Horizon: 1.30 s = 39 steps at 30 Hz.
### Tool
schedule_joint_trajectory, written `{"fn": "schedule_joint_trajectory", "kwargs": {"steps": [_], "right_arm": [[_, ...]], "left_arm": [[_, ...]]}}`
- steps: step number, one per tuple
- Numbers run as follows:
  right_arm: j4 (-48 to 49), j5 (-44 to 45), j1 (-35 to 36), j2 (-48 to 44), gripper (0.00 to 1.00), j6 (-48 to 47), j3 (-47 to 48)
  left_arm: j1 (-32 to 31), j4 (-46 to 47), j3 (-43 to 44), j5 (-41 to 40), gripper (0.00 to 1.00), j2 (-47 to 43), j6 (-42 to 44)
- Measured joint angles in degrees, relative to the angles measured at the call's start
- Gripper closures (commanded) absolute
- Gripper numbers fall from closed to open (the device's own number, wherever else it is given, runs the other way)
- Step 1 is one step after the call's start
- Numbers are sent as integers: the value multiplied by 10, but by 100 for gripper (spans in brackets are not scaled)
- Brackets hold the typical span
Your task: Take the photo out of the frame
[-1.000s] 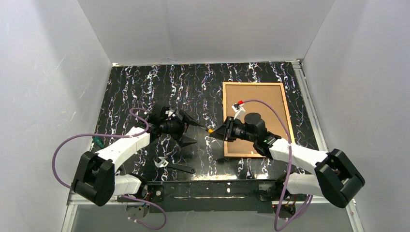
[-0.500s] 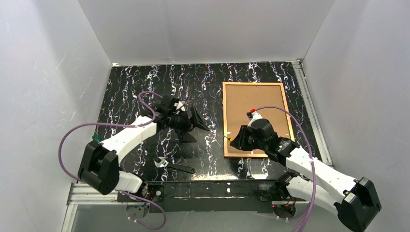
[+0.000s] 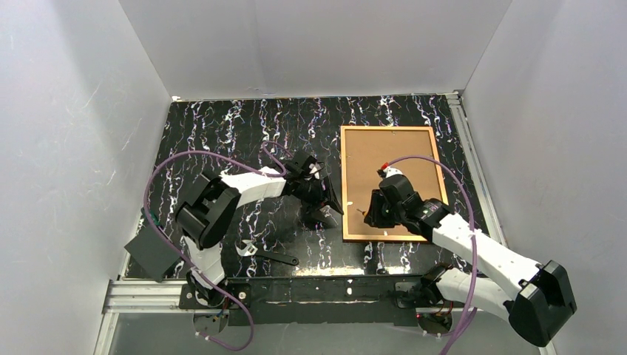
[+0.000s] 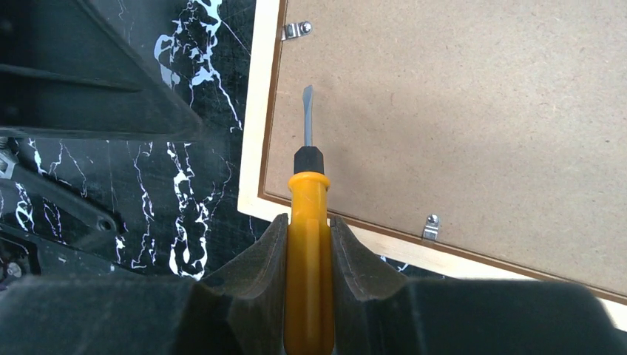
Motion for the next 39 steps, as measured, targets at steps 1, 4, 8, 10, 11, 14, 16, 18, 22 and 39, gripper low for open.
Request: {"fn": "schedule_joint_trajectory", "kwargs": {"steps": [1, 4, 8, 10, 11, 14, 16, 18, 22, 39], "right_arm": [[3, -2, -1, 4, 99, -1, 0], [17, -14, -4, 17, 99, -3, 0], [42, -30, -7, 29, 99, -3, -1], [52, -35, -8, 37, 99, -4, -1], [55, -36, -8, 41, 99, -5, -1], [61, -39, -11, 54, 99, -9, 0], [63, -39, -14, 62, 99, -11, 0], [62, -40, -20, 69, 99, -16, 3], [58, -47, -32, 92, 99, -26, 32], [11, -66, -38, 193, 99, -69, 117]], "left_arm": [[-2, 5, 3, -3, 44, 11, -2], [-8, 12, 4, -12, 49, 28, -7], [-21, 29, 4, -19, 52, 43, -17], [-28, 36, 4, -20, 49, 51, -19], [-31, 36, 4, -21, 48, 55, -19], [-38, 31, 11, -19, 47, 65, -19], [-42, 23, 20, -24, 49, 66, -15], [-43, 18, 23, -28, 51, 67, -12], [-43, 8, 27, -32, 54, 72, -10], [-45, -32, 44, -39, 45, 75, -12]]}}
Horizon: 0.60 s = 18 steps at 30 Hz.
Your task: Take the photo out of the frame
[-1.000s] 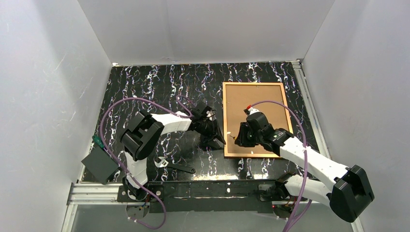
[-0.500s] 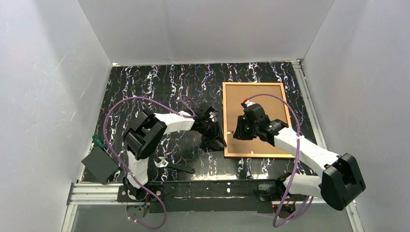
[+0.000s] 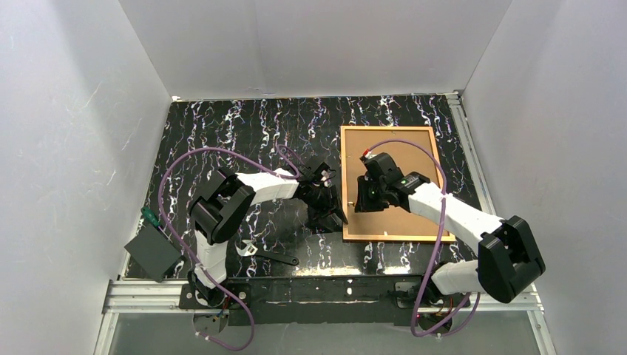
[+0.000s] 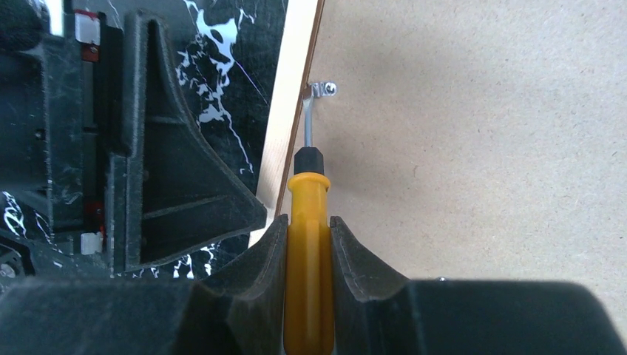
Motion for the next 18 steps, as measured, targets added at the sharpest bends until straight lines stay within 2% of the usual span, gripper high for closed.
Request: {"fn": "schedule_joint_trajectory", "kwargs": {"steps": [9, 18], "right_arm": [[-20, -6, 0, 16, 99, -18, 17], [-50, -5, 0, 40, 99, -34, 52]], "left_arm": [[1, -17, 7, 0, 51, 7, -4], [2, -20, 8, 1, 51, 9, -7]]}}
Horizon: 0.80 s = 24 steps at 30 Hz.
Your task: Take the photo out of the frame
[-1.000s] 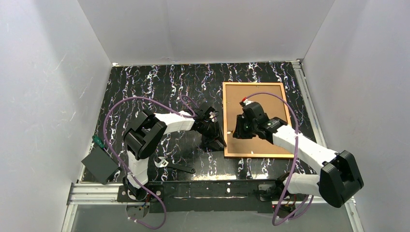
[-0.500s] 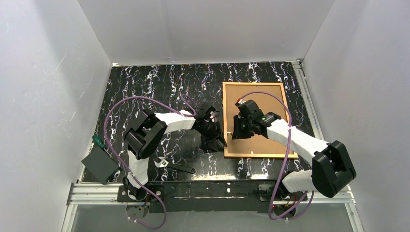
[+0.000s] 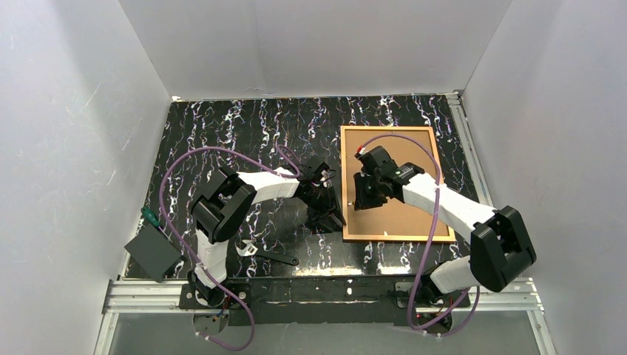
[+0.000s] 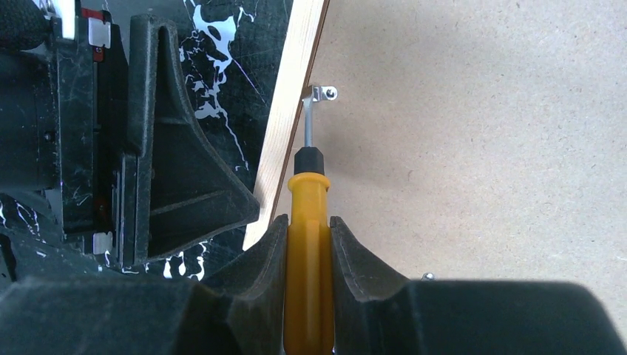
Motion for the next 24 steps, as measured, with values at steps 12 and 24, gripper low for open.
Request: {"fn": "schedule_joint_trajectory", "kwargs": {"steps": [12, 24], "right_arm": [[-46, 0, 0, 54, 99, -21, 56], [-137, -10, 17, 96, 99, -56, 97]], "left_arm": [[0, -1, 3, 3, 44, 1, -4], [0, -54, 31, 1, 41, 17, -10]]}}
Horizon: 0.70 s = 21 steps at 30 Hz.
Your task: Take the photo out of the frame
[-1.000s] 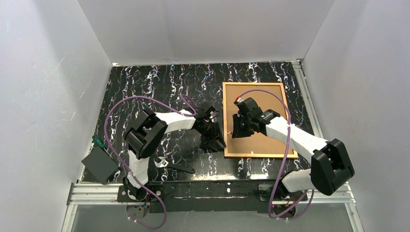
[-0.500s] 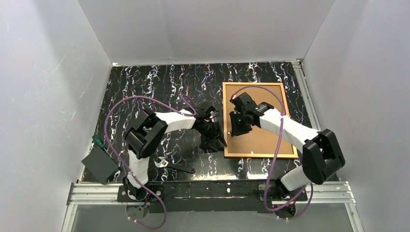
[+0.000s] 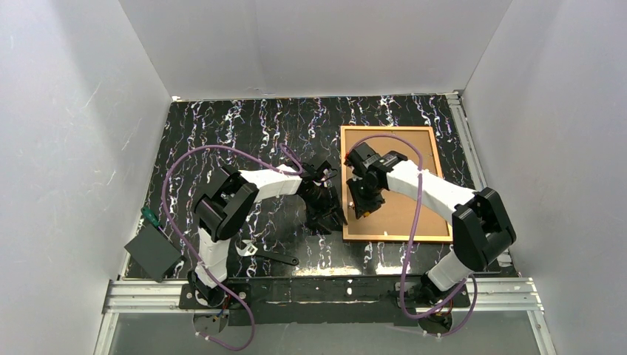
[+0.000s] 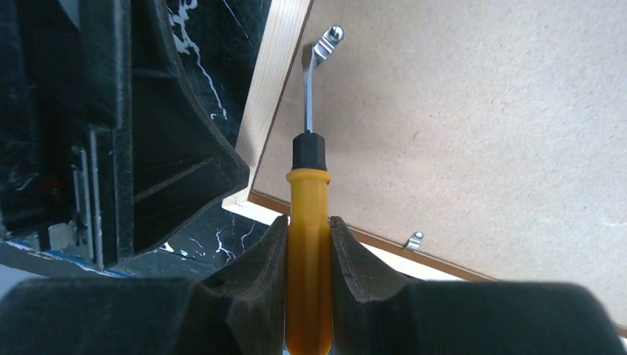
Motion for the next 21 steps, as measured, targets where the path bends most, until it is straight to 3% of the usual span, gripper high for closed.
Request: {"fn": "schedule_joint_trajectory", "kwargs": {"steps": [8, 16, 21], "right_arm": [[-46, 49, 21, -14, 99, 29, 5], [-37, 57, 15, -205, 99, 67, -37], [4, 42, -16, -238, 99, 72, -114]], "left_arm": [[0, 0, 0, 2, 36, 0, 1], [-1, 12, -14, 5, 30, -18, 23], [-2, 0, -36, -23, 27, -56, 63]]}}
